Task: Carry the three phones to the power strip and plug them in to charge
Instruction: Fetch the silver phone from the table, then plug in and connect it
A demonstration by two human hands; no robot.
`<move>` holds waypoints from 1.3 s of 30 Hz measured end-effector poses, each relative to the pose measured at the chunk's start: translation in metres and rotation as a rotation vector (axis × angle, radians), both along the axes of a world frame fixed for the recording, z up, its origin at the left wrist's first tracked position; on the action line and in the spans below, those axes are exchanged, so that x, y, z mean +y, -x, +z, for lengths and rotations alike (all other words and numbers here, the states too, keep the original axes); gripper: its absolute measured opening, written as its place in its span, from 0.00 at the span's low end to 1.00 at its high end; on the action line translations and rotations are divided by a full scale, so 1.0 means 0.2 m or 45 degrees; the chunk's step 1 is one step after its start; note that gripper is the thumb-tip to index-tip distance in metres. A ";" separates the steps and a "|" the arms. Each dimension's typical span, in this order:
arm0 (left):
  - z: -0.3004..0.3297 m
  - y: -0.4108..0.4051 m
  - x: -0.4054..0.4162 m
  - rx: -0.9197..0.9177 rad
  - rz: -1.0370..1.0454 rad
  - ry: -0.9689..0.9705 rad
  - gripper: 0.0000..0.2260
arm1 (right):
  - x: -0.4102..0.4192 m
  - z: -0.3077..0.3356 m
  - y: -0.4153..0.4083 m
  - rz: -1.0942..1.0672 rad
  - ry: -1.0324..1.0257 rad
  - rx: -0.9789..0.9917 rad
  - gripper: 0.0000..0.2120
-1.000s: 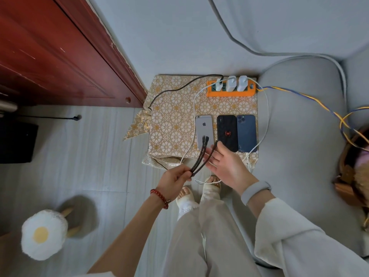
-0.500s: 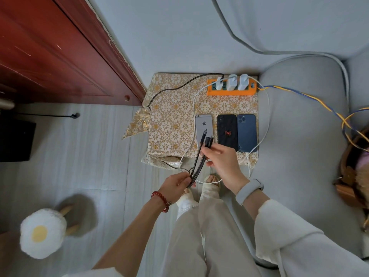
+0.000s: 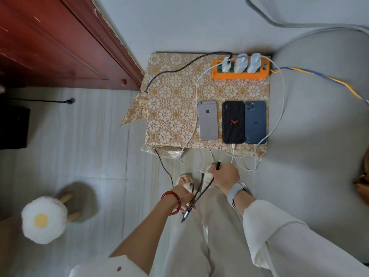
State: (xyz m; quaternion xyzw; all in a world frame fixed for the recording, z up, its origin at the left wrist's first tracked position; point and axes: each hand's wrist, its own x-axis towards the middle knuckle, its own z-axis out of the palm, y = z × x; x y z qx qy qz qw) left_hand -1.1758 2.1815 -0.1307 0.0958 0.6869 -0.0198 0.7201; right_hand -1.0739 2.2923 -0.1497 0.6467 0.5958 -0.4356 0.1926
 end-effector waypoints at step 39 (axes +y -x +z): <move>-0.17 0.16 0.69 0.224 1.215 -0.430 0.06 | 0.19 0.00 -0.07 -0.173 0.044 0.693 0.12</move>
